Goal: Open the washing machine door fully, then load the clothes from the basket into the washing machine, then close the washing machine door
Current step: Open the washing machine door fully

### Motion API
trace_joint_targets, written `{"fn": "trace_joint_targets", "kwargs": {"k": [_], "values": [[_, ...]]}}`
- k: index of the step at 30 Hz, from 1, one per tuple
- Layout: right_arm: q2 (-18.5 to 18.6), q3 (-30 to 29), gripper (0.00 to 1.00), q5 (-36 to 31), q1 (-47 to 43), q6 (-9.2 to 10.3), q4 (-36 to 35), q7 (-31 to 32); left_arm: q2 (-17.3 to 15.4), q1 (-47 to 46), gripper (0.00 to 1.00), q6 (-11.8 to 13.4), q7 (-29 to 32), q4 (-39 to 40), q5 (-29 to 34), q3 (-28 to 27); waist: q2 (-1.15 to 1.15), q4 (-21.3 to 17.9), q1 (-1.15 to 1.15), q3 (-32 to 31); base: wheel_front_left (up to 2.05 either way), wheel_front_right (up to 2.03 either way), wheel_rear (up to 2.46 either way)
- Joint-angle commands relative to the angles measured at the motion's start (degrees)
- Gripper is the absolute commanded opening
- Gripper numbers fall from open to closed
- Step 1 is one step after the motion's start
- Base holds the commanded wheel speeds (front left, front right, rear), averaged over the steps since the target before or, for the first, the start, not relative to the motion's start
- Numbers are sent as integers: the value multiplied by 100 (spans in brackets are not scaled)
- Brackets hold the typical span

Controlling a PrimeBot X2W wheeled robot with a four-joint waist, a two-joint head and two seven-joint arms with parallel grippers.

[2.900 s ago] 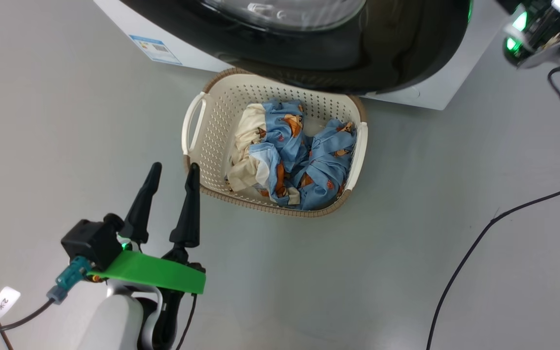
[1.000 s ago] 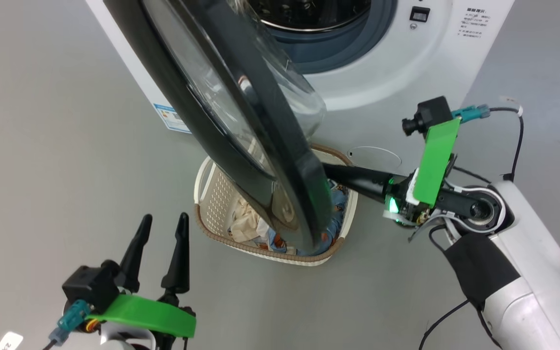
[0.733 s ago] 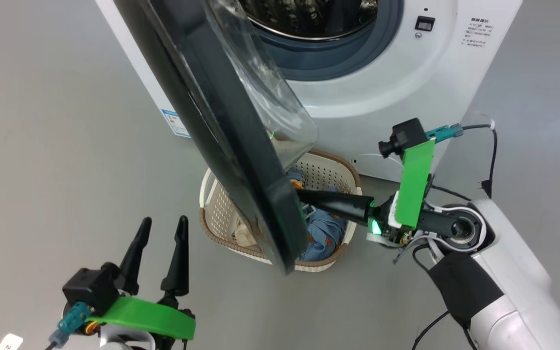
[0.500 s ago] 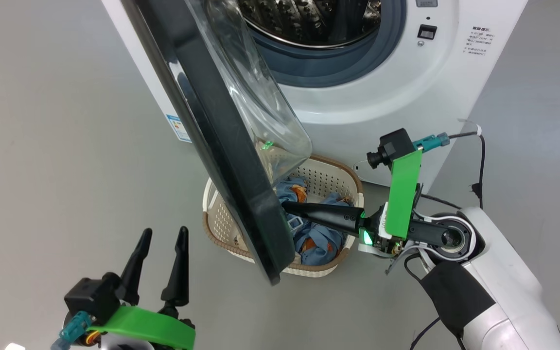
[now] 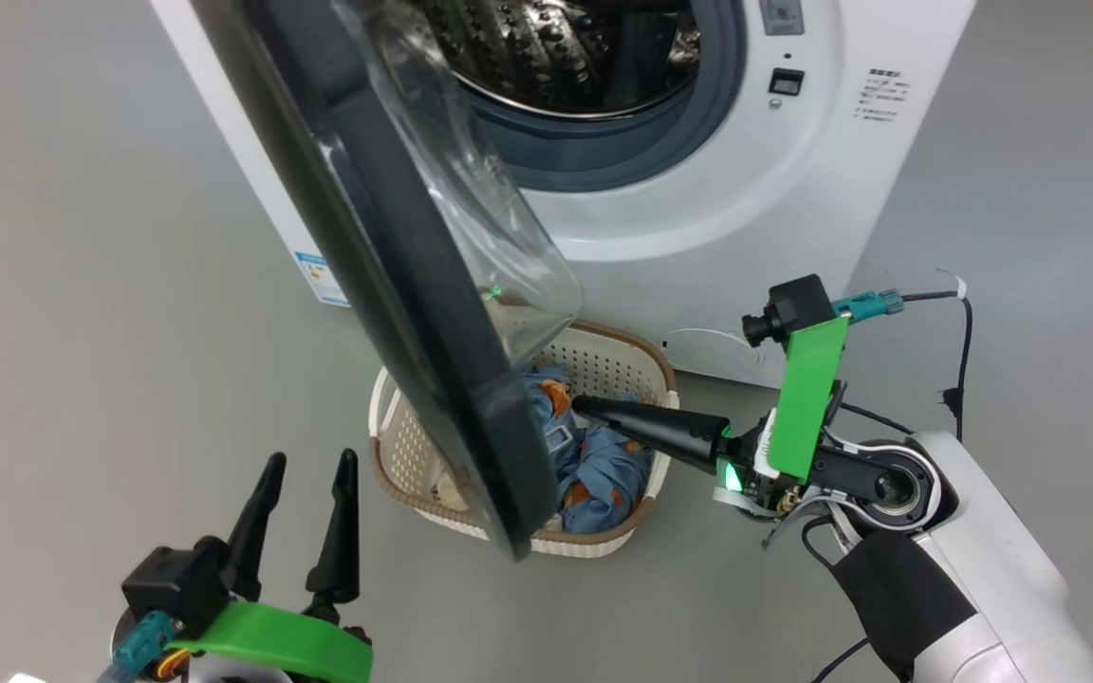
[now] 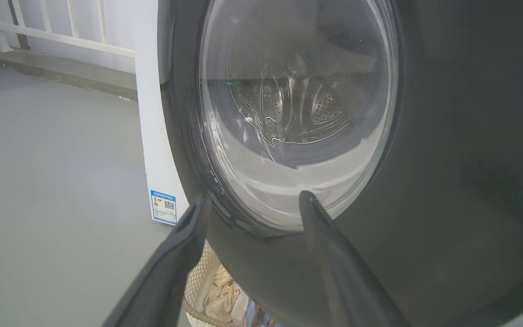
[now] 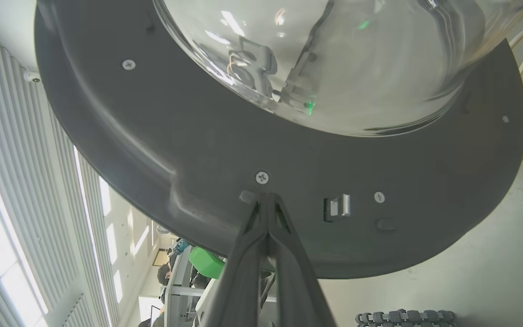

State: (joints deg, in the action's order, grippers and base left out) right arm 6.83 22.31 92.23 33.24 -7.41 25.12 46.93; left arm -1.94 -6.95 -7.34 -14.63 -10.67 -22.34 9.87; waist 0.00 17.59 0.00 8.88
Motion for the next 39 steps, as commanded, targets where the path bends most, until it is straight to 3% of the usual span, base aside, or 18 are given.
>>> {"fn": "trace_joint_targets", "kwargs": {"k": [1, 3, 5, 6, 7, 25, 39], "values": [[-74, -17, 35, -84, -89, -8, -165, -84, -94, 29, 100, -14, -37, 106, 85, -234, 0, -110, 0, -80, 0, 0, 0], [-38, -65, 49, -102, -156, -8, -185, -134, -94, 52, 100, -14, -37, 104, 108, -253, 0, -177, 0, -126, 0, 0, 0], [12, -94, 85, -144, -228, -8, -249, -181, -94, 74, 100, -14, -37, 101, 128, -273, 0, -252, 0, -167, 0, 0, 0], [34, -110, 96, -159, -270, -8, -285, -207, -94, 84, 100, -14, -37, 100, 141, -283, 0, -293, 0, -186, 0, 0, 0], [52, -127, 100, -171, -316, -8, -323, -234, -94, 98, 100, -14, -37, 100, 154, -294, 0, -335, 0, -208, 0, 0, 0], [521, -213, 100, -639, -1102, -8, -1043, -1337, -124, 258, 100, -14, -37, 174, 313, -503, 0, -965, 0, -371, 0, 0, 0], [1220, -58, 100, -891, -1892, -8, -1187, -2718, -164, 469, 100, -14, -37, 275, 300, -718, 0, -1166, 0, -457, 0, 0, 0]]}}
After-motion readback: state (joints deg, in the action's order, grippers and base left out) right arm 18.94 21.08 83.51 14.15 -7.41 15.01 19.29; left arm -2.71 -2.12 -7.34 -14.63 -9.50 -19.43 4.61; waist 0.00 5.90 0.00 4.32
